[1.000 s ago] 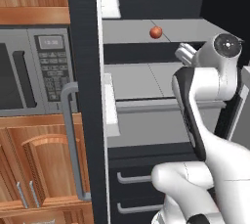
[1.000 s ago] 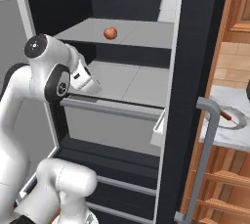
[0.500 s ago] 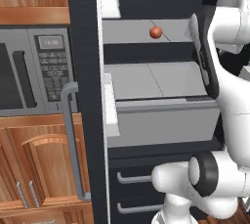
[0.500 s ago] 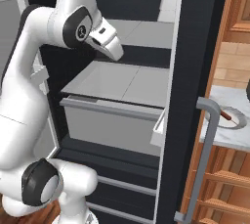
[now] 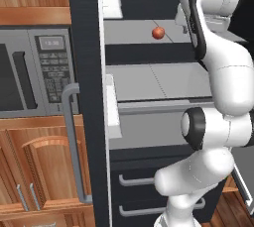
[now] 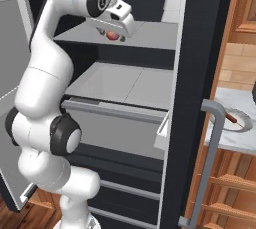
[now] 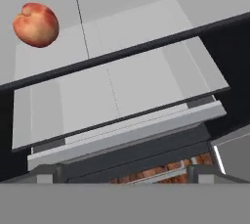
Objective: Place the cold items (peach and lemon wedge) from the fridge in one tupperware on the dining counter. Place the warm items (kebab skewer and hot dog) in the stove area in another tupperware.
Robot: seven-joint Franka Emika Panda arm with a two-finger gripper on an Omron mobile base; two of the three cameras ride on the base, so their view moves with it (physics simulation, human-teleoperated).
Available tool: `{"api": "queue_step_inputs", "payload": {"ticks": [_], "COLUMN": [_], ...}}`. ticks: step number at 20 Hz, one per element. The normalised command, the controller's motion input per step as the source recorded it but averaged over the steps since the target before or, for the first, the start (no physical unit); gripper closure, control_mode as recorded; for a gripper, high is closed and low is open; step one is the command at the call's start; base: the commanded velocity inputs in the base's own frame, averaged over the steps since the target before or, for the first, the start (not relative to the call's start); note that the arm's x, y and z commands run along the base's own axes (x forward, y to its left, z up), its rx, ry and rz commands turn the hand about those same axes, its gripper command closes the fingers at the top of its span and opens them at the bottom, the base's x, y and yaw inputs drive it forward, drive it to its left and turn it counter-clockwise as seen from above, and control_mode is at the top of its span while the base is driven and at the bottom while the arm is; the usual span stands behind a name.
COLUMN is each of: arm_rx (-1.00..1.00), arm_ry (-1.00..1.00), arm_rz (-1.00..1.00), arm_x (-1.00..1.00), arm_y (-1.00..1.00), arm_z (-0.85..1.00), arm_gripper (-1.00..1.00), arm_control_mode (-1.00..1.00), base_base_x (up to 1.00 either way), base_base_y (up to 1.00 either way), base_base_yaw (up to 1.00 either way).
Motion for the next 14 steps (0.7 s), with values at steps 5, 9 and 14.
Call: {"api": "queue_step_inputs", "payload": {"ticks": [5,9,14], "arm_rx": [0.00,0.00,-0.01], "arm_ry": [-0.38,-0.14,0.00], "arm_rz": [0.19,0.12,0.11], "arm_x": [0.51,0.62,0.65], "arm_y": [0.12,0.30,0.34], "arm_z": [-0.33,-0.17,-0.15], "arm_gripper": [-1.00,-1.00,-1.00], "arm_control_mode": [-1.00,-1.00,-1.00], "base_base_x": [0.00,0.00,0.00], "base_base_y": [0.00,0.00,0.00], "base_base_yaw": [0.00,0.00,0.00]}}
